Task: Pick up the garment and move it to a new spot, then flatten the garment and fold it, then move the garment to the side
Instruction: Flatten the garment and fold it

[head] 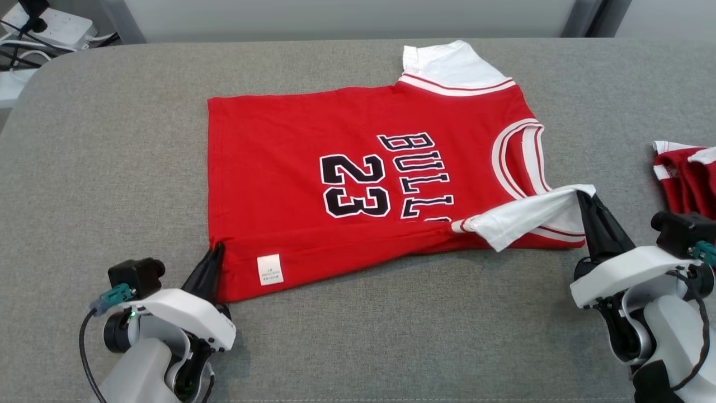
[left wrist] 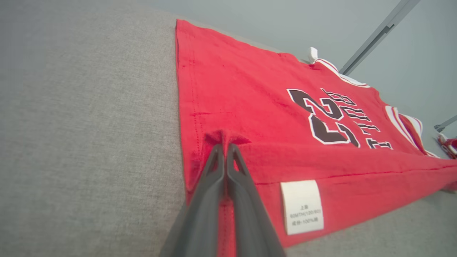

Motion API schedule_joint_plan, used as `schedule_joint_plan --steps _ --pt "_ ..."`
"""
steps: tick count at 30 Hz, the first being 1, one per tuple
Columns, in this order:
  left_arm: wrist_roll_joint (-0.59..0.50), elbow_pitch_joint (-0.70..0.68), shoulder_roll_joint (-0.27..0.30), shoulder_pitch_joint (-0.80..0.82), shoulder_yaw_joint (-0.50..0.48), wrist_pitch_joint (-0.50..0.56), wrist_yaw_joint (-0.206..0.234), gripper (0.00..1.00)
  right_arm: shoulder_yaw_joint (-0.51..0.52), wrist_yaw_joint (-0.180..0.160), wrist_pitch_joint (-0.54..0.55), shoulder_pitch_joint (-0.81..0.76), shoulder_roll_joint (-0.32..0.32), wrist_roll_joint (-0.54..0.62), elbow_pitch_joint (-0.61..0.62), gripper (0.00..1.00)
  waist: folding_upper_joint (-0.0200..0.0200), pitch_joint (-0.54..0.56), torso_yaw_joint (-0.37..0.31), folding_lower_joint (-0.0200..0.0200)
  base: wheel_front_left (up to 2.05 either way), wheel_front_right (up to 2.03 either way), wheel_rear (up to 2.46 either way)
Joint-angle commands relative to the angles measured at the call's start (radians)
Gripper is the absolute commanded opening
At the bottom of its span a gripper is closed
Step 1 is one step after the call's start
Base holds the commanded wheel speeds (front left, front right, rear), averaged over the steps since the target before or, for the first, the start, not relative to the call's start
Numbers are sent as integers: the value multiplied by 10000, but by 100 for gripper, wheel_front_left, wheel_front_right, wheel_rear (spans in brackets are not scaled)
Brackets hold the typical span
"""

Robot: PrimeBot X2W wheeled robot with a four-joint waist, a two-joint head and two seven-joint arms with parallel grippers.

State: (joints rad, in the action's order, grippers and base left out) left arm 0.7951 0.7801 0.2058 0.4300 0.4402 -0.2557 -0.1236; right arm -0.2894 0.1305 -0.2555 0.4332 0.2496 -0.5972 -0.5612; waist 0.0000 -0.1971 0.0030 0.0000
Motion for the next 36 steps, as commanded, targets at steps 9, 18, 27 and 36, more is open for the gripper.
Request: schedule_joint_plan --steps 9,18,27,36 --pt "-170 -285 177 1334 -280 -61 -71 0 101 2 -63 1419 -67 380 -790 0 0 -858 200 0 0 0 0" --pt "-705 -611 105 1937 -762 -61 -71 0 240 2 -63 2376 -295 709 -1405 0 0 -1498 289 0 0 0 0" --pt "-1323 -829 -84 2233 -1231 -61 -71 0 363 2 -63 3068 -416 1009 -1815 0 0 -1785 326 0 0 0 0" --pt "-1894 -972 -174 2094 -1722 -61 -71 100 433 2 -63 3017 -294 769 -2318 100 0 -1678 319 0 0 0 0"
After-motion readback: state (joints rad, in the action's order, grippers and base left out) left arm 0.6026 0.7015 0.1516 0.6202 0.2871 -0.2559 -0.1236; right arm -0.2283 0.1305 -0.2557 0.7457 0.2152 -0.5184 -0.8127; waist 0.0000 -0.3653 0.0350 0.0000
